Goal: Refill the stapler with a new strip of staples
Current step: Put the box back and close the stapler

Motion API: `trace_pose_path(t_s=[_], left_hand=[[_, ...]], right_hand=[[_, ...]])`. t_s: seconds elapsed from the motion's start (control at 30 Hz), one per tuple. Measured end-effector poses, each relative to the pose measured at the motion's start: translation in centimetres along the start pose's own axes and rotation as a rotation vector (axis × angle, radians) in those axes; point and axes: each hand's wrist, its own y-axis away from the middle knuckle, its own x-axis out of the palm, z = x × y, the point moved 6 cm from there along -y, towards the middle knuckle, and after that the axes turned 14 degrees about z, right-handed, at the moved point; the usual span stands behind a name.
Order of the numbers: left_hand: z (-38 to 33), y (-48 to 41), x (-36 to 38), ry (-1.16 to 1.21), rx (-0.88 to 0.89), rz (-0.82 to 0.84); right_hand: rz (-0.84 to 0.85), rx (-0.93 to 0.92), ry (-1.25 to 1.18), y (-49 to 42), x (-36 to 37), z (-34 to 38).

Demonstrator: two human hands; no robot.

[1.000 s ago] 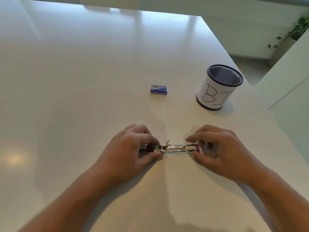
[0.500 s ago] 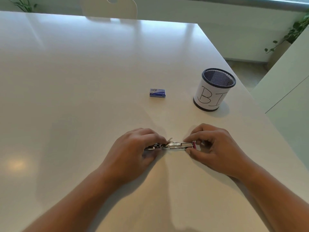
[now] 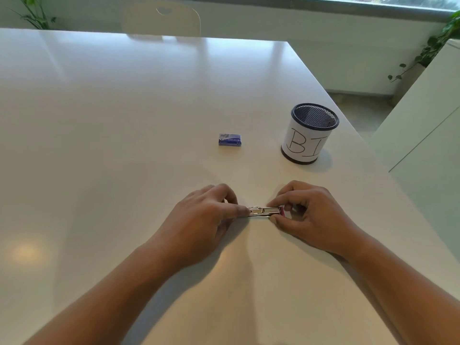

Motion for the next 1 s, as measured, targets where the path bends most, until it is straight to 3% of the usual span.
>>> trace_pose_path(t_s=[0.2, 0.4, 0.57, 0.9, 1.0], left_hand=[[0.7, 0.3, -0.6, -0.017, -0.02, 0.049], [4.1, 3.1, -2.3, -0.025, -0.224, 0.059], [3.4, 3.6, -2.6, -0.085, -0.252, 0.052], [3.1, 4.7, -3.1, 0.223, -0.322, -0.137], [2.9, 5.0, -3.4, 0.202, -0.329, -0.179]], right_hand=[[-0.006, 0.002, -0.009, 0.1, 0.0, 0.1], [-0.027, 0.0, 0.023, 0.1, 0.0, 0.0], [-0.019, 0.022, 0.063, 0.1, 0.0, -0.1], [0.009, -0.002, 0.119, 0.0, 0.1, 0.4], [0.016, 0.002, 0.141, 0.2, 0.1, 0.5]])
